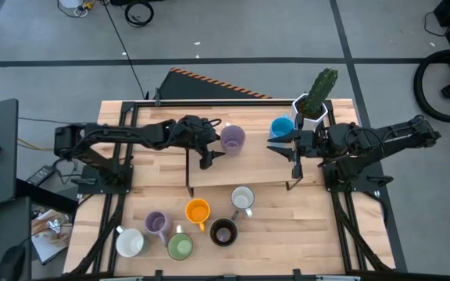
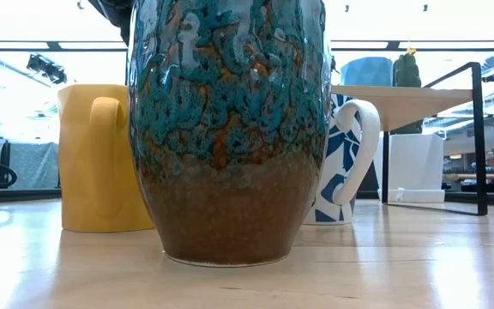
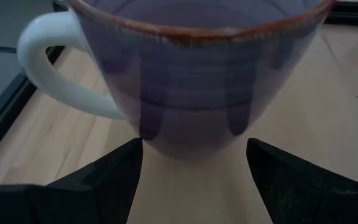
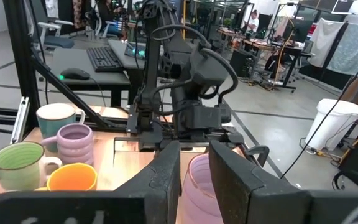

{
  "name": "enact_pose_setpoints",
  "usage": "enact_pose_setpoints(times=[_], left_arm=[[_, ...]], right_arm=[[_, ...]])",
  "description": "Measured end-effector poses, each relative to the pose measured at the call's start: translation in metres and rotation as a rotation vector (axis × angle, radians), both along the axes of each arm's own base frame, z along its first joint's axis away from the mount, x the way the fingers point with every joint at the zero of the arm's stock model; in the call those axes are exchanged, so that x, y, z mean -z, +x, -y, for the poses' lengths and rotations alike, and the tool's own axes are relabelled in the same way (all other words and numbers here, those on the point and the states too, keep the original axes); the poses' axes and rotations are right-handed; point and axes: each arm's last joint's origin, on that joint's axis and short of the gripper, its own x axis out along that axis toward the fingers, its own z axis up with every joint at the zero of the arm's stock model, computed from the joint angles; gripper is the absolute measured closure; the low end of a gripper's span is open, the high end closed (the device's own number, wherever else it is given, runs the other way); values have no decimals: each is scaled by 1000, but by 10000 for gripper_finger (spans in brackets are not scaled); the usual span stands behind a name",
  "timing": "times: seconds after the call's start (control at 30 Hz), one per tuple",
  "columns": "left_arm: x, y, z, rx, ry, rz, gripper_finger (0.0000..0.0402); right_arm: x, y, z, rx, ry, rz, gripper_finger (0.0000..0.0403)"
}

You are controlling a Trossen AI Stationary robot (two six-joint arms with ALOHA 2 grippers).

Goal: Place coffee mugs
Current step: Put the top purple cup on the shelf

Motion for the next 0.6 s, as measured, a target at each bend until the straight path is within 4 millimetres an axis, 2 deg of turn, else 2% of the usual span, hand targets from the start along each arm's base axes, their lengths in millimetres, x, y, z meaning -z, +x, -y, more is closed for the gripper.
enact_pose_setpoints(times=[0.4,0.6], left_arm=[[0,23,-4,17,28,21,109],[-6,26,-4,1,55,64,109]], right_arm=[[0,0,0,0,3,0,312],[0,0,0,0,3,-1,312]])
